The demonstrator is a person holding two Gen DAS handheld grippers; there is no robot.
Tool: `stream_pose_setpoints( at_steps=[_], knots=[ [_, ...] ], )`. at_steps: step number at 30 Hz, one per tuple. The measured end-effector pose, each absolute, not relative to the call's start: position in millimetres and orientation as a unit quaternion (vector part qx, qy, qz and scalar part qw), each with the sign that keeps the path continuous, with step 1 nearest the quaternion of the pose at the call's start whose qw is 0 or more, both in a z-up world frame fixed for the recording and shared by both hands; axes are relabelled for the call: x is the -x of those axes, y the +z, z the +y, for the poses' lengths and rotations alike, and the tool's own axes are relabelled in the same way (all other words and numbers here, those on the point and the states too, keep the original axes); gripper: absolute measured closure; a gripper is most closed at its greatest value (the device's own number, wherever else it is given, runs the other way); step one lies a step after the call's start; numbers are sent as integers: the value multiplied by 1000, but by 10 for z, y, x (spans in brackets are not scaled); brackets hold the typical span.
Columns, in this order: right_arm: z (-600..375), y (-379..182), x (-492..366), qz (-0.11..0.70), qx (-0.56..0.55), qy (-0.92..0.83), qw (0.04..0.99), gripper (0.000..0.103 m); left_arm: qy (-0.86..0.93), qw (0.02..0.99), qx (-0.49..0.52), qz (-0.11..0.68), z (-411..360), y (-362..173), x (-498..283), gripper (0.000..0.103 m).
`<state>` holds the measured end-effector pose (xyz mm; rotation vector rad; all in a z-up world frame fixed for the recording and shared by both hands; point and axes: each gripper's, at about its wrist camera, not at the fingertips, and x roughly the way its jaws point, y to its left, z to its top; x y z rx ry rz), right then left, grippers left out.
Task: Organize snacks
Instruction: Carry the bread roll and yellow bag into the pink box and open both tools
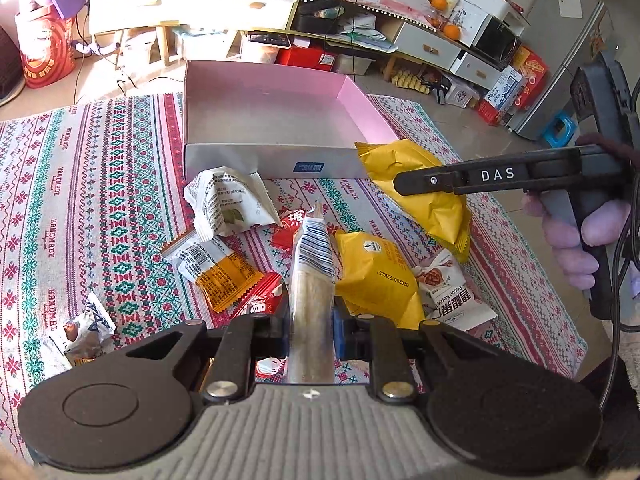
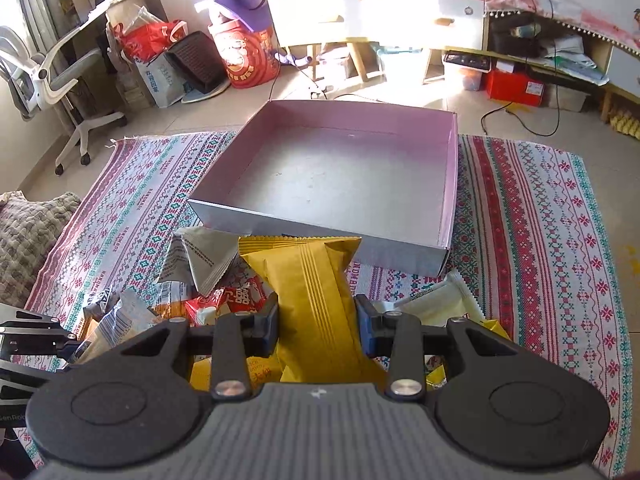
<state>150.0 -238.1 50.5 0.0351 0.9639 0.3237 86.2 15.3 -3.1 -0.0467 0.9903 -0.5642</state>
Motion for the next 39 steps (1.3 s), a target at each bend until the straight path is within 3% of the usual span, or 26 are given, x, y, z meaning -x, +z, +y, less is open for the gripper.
stream_pose_setpoints(
  at_steps=[15,39],
  knots=[
    [-2551,648,-1950,426,-84,117,893,69,-227,883,48,407,-84,292,-1556,79],
    [-2543,318,-2577,438,-118,65,889,68,-154,908,-1,389,-451,-47,-2386,78]
  ],
)
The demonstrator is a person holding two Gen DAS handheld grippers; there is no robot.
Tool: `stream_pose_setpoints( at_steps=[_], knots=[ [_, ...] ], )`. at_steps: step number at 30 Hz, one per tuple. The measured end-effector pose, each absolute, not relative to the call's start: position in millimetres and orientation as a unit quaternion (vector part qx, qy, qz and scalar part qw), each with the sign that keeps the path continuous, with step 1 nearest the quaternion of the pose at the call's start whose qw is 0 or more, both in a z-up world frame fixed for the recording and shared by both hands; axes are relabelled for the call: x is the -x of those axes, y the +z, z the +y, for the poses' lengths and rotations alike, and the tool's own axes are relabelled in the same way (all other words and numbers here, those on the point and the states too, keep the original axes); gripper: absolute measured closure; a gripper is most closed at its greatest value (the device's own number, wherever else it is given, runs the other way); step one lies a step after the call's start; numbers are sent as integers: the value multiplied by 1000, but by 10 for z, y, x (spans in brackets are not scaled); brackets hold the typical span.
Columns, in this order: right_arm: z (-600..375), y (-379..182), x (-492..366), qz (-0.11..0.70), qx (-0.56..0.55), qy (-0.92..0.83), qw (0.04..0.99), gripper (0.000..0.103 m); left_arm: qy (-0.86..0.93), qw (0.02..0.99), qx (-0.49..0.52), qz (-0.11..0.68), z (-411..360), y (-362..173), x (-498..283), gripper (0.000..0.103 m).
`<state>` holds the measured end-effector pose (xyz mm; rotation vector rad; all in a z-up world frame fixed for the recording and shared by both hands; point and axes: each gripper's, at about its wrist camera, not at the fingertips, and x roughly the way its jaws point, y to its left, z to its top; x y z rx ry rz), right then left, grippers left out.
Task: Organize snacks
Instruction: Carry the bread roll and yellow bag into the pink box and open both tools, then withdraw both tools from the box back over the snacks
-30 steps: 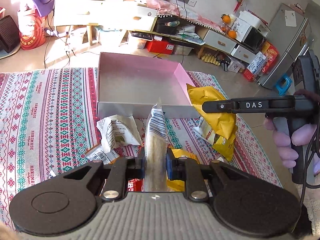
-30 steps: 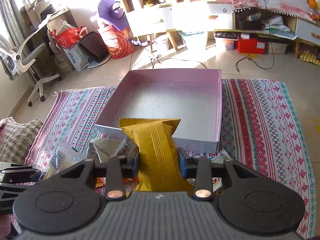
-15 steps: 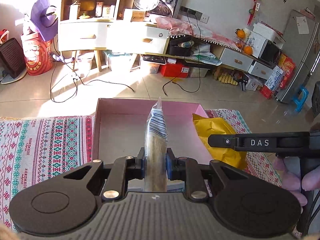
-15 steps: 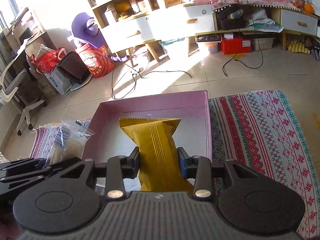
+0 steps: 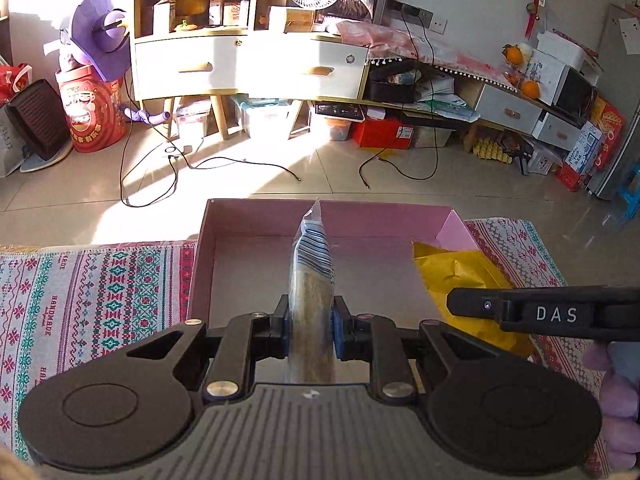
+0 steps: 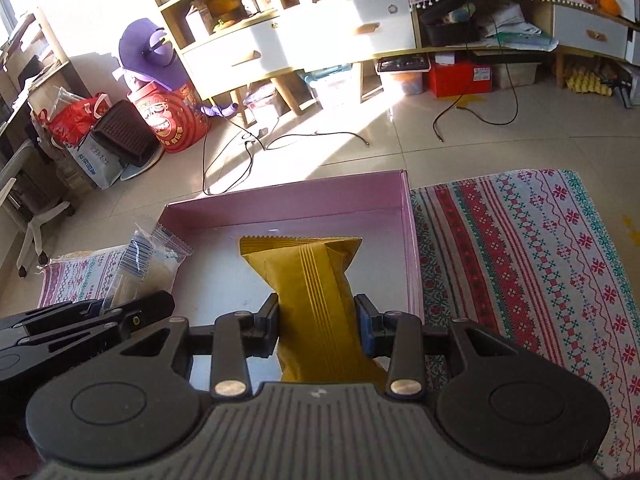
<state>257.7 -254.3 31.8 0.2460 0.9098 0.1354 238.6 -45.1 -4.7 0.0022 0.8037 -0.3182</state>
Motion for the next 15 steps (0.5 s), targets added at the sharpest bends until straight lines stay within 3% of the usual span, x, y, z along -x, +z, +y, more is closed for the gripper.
stream_pose_setpoints(
  at_steps=[2,5,6,15],
  knots=[
    [-2542,337,-2558,436,-118,58,890,62,-156,907,-7,391,-469,-53,-2381,71],
    [-2563,393,-2501,425,-117,56,896,36,-154,911,-12,382,-462,-24,-2319,31],
    [-2574,410,-2485,423,-114,56,897,36,-154,914,-14,375,-459,-6,-2290,26],
    [-2650,550,-2233,423,-96,55,899,23,-168,910,-23,379,-382,101,-2030,8]
  ],
)
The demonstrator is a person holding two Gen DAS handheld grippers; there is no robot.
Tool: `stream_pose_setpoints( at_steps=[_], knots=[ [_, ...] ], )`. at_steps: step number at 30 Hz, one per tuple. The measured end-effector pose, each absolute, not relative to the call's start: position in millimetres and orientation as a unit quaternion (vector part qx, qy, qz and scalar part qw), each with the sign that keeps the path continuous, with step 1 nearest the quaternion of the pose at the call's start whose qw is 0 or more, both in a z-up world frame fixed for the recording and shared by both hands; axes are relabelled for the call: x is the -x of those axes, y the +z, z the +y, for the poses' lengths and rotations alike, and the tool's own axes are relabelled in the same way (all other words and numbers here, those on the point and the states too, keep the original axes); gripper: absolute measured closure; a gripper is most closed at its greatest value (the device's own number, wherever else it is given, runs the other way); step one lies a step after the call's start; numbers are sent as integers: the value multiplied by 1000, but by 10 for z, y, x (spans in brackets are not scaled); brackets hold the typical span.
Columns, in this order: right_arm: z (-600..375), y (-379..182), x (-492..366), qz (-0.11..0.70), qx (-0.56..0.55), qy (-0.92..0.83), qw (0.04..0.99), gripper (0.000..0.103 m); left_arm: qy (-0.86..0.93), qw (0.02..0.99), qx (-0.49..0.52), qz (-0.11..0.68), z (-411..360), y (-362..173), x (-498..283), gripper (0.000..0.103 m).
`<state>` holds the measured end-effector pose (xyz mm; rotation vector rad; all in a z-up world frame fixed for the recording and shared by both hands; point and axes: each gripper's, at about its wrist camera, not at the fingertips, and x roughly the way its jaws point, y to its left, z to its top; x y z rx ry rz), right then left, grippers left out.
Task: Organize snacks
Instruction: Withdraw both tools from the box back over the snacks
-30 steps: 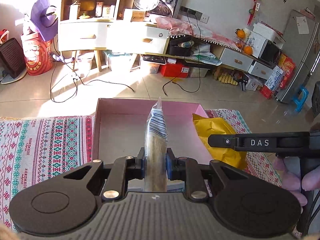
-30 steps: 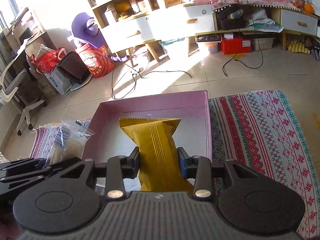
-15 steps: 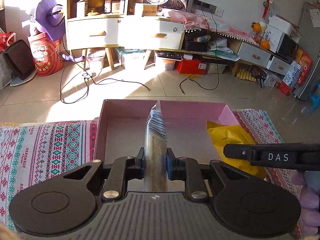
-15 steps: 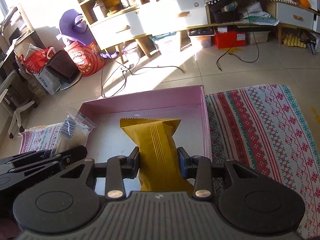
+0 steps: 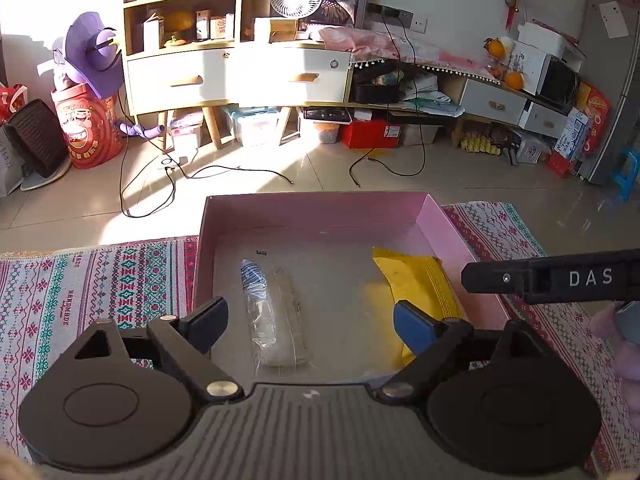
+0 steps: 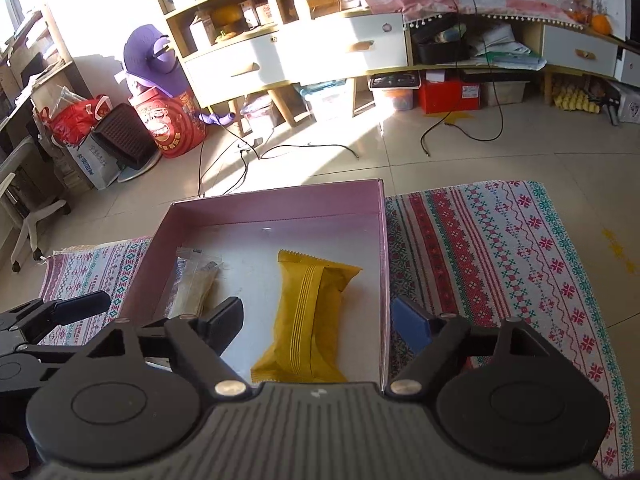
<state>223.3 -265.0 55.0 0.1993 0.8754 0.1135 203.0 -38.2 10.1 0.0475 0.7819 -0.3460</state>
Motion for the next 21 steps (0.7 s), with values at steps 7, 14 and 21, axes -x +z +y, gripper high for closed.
stream_pose_setpoints(
  at_steps=[7,14,21],
  knots=[
    [-2635,619,-1972,426,-75,62,899,16,-164,908,-33,384,-275,161,-1800,3],
    [-2584,648,-1689,432,-58,70,897,11,-161,906,-44,388,-137,193,-1523,0],
    [-2510,672,-1386,439,-46,83,893,9,-162,900,-56,400,18,192,-1231,0]
  ],
)
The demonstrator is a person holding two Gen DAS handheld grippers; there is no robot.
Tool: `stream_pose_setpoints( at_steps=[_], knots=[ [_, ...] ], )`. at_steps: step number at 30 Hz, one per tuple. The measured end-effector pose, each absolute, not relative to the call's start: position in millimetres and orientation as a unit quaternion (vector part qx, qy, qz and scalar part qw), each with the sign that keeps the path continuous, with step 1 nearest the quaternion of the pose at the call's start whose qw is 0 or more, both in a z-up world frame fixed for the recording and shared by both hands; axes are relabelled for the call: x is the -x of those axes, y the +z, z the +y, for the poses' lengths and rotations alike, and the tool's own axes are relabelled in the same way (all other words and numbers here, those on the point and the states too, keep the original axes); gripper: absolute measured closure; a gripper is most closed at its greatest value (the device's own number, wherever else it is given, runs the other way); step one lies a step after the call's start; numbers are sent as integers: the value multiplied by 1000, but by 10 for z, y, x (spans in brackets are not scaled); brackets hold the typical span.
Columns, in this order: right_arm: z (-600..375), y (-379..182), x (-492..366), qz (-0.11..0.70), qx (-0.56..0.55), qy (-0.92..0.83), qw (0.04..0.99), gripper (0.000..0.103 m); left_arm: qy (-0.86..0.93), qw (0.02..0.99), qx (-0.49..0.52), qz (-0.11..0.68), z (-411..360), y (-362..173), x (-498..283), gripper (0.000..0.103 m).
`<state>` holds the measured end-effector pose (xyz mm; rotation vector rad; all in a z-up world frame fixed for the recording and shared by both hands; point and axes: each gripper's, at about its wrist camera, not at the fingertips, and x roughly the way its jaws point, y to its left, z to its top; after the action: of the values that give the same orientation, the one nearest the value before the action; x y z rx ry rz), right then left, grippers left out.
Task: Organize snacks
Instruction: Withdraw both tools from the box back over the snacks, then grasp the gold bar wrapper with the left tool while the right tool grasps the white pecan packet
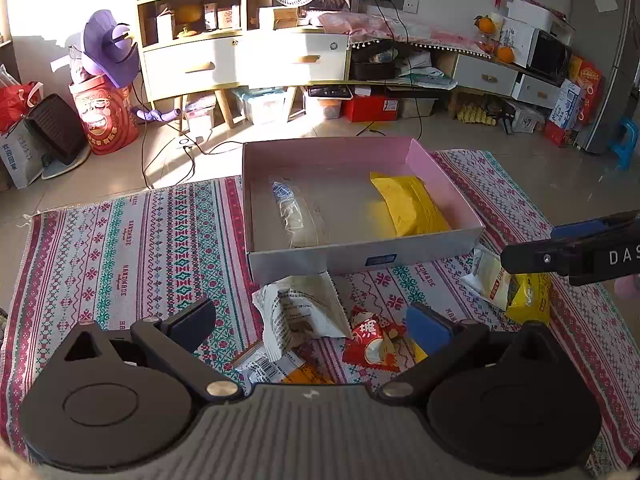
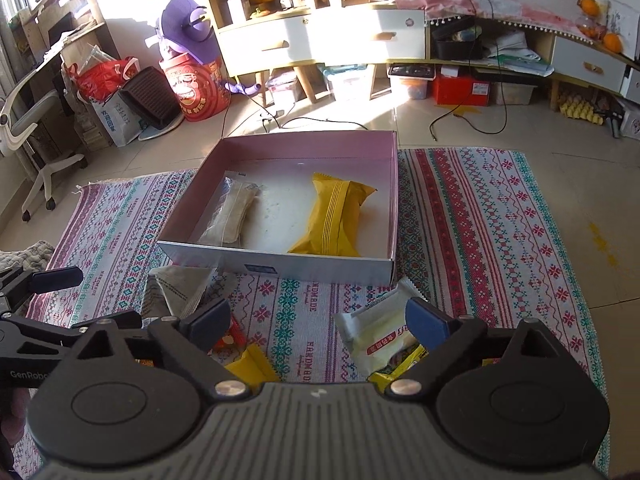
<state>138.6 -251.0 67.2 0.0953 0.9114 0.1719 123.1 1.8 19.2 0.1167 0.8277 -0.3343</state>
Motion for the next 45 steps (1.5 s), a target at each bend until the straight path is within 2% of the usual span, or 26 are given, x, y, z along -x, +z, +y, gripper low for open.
stream_pose_setpoints(
  at_steps=[19,28,34,40,42,45],
  knots=[
    [-2312,566,-819,441,-16,126,888,7,-149,900,-54,405,508,-47,-660,0],
    [-2235,432,-753,462,0,139,876,7,-145,886,-48,437,675,-225,-637,0],
    [-2097,368,-692,477,34,150,866,7,-168,873,-86,450,690,-383,-655,0],
    [-1964,228,-631,494,81,143,854,10,-241,862,-133,426,619,-453,-693,1],
    [-1966,186,-637,492,88,131,856,9,-253,851,-150,435,565,-505,-718,3],
    [-1999,128,-668,494,90,114,857,14,-252,830,-169,468,513,-595,-755,8]
  ],
)
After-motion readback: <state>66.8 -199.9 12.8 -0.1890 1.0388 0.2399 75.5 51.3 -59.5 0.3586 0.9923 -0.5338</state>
